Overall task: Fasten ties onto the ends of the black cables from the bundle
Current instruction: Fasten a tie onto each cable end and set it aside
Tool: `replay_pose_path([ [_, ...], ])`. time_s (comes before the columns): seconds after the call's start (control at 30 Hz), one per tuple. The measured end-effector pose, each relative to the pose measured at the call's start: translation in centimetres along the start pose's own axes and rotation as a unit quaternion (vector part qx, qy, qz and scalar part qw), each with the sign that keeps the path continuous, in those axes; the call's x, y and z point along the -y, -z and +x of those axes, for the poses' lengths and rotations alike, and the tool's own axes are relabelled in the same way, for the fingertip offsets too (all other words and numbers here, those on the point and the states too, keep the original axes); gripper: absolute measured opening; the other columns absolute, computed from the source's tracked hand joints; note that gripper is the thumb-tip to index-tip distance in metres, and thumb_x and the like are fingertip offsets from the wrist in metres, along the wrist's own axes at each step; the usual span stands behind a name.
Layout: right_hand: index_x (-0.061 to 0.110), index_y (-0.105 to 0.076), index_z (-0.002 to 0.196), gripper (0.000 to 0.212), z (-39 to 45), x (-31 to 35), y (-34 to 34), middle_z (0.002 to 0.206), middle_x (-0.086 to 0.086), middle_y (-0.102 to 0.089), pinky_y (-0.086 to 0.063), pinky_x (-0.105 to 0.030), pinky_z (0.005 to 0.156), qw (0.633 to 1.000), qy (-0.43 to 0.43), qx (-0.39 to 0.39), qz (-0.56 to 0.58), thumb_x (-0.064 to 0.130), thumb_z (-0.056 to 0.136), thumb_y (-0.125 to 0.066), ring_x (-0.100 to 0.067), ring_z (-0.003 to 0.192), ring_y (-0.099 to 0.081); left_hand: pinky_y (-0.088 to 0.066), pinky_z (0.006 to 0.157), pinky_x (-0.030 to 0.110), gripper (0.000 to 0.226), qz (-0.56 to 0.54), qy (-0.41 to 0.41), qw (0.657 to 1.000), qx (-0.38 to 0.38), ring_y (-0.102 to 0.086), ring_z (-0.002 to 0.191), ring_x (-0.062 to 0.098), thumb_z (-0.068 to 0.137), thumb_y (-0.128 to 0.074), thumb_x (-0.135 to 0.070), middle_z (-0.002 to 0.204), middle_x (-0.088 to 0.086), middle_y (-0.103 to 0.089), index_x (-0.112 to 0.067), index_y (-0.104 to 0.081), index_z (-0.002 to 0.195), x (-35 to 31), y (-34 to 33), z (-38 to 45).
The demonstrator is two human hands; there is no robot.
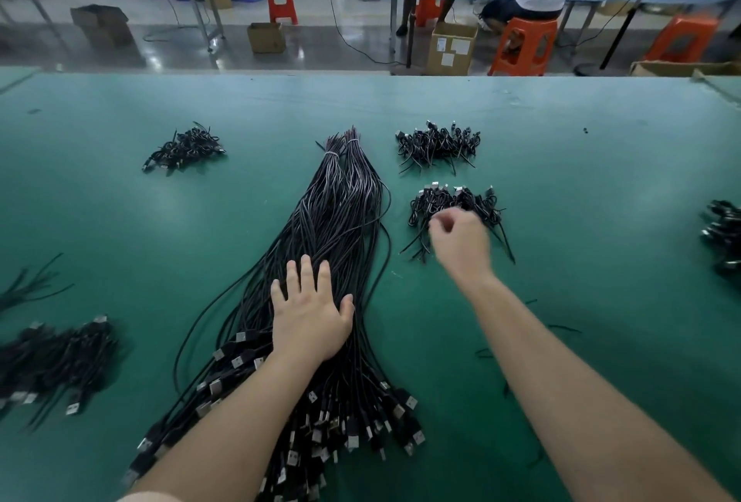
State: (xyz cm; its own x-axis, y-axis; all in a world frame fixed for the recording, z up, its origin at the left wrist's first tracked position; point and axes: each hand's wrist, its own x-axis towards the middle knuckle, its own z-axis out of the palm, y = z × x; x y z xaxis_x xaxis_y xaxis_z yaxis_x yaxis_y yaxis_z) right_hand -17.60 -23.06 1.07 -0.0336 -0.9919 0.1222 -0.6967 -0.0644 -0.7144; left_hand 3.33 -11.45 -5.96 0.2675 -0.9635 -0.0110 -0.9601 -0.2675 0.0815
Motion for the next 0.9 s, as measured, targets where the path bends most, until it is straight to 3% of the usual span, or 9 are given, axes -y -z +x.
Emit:
replay_pose_path([
  [0.1,0.019,-0.073,0.103,0.016,-7.4,1.2,-2.5,0.102,0.001,-0.069,-0.054,-0.038,0.091,0.993,0.025,0.117,0.002,0.025,0.097,-0.059,-0.017,0.096,-0.064,-0.004,0.123,0.054,0.075,-0.005,0.008,1.000,0.011,0.006,0.155,0.029,0.098,-0.019,-0.061,0.169,0.009,0.001,-0.022,-0.005,0.161,-0.1,0.2,0.1],
  [0.17,0.023,-0.071,0.107,0.018,-12.0,0.6,-3.9,0.104,0.005,-0.064,-0.052,-0.032,0.090,0.988,0.027,0.150,-0.029,0.031,0.099,-0.057,-0.013,0.099,-0.059,-0.003,0.122,0.055,0.075,-0.012,0.008,1.000,0.017,0.006,0.155,0.029,0.098,-0.021,-0.061,0.169,0.010,0.001,-0.022,-0.006,0.161,-0.1,0.2,0.1],
  [0.3,0.016,-0.069,0.108,0.022,-17.3,-2.0,-5.0,0.101,0.002,-0.057,-0.045,-0.033,0.091,0.988,0.103,0.093,-0.065,0.027,0.102,-0.051,-0.017,0.098,-0.049,0.001,0.122,0.055,0.075,-0.042,0.011,0.998,0.041,0.009,0.155,0.028,0.098,-0.021,-0.061,0.169,0.009,0.003,-0.022,-0.007,0.161,0.3,0.4,0.3],
  [0.5,0.012,-0.070,0.099,0.023,-17.4,-2.5,-5.3,0.092,0.004,-0.056,-0.044,-0.030,0.088,0.992,0.109,0.064,-0.023,0.022,0.103,-0.050,-0.015,0.092,-0.049,0.008,0.123,0.049,0.064,-0.166,0.045,0.976,0.135,0.014,0.155,0.019,0.104,-0.025,-0.054,0.170,0.000,0.004,-0.028,-0.015,0.161,0.6,2.6,1.6],
  [0.57,0.013,-0.070,0.099,0.023,-17.5,-2.6,-5.3,0.091,0.006,-0.055,-0.043,-0.028,0.088,0.991,0.111,0.069,-0.020,0.024,0.103,-0.050,-0.013,0.091,-0.048,0.003,0.124,0.045,0.056,-0.237,0.049,0.959,0.150,0.004,0.156,0.018,0.107,-0.031,-0.045,0.170,0.000,-0.006,-0.025,-0.027,0.159,1.2,3.7,1.8],
  [0.63,0.015,-0.070,0.099,0.025,-17.4,-2.8,-5.3,0.090,0.009,-0.055,-0.040,-0.023,0.086,0.991,0.107,0.076,-0.018,0.027,0.104,-0.049,-0.010,0.091,-0.047,-0.012,0.123,0.041,0.051,-0.302,0.040,0.944,0.129,-0.014,0.154,0.020,0.107,-0.039,-0.035,0.166,0.002,-0.022,-0.018,-0.035,0.156,2.1,4.3,1.2],
  [0.73,0.018,-0.070,0.096,0.030,-17.3,-2.7,-5.3,0.087,0.013,-0.052,-0.035,-0.020,0.082,0.992,0.091,0.086,-0.015,0.036,0.104,-0.048,-0.008,0.090,-0.047,-0.029,0.119,0.039,0.055,-0.228,-0.004,0.970,0.085,-0.033,0.147,0.023,0.106,-0.043,-0.034,0.161,0.005,-0.034,-0.014,-0.034,0.155,3.0,4.4,-0.5],
  [0.8,0.019,-0.070,0.092,0.038,-17.2,-2.6,-5.2,0.085,0.016,-0.050,-0.036,-0.023,0.080,0.993,0.070,0.092,-0.005,0.045,0.104,-0.045,-0.007,0.089,-0.047,-0.025,0.122,0.042,0.060,-0.143,-0.025,0.987,0.071,-0.027,0.150,0.023,0.105,-0.038,-0.044,0.163,0.005,-0.029,-0.015,-0.029,0.158,3.2,4.0,-1.4],
  [0.9,0.026,-0.069,0.089,0.048,-17.0,-1.9,-4.8,0.089,0.016,-0.052,-0.039,-0.028,0.083,0.991,0.036,0.130,-0.017,0.065,0.097,-0.042,-0.008,0.095,-0.047,-0.010,0.126,0.044,0.066,-0.097,-0.031,0.992,0.072,-0.005,0.156,0.020,0.104,-0.029,-0.054,0.169,0.005,-0.011,-0.022,-0.018,0.161,3.2,2.8,-2.9],
])
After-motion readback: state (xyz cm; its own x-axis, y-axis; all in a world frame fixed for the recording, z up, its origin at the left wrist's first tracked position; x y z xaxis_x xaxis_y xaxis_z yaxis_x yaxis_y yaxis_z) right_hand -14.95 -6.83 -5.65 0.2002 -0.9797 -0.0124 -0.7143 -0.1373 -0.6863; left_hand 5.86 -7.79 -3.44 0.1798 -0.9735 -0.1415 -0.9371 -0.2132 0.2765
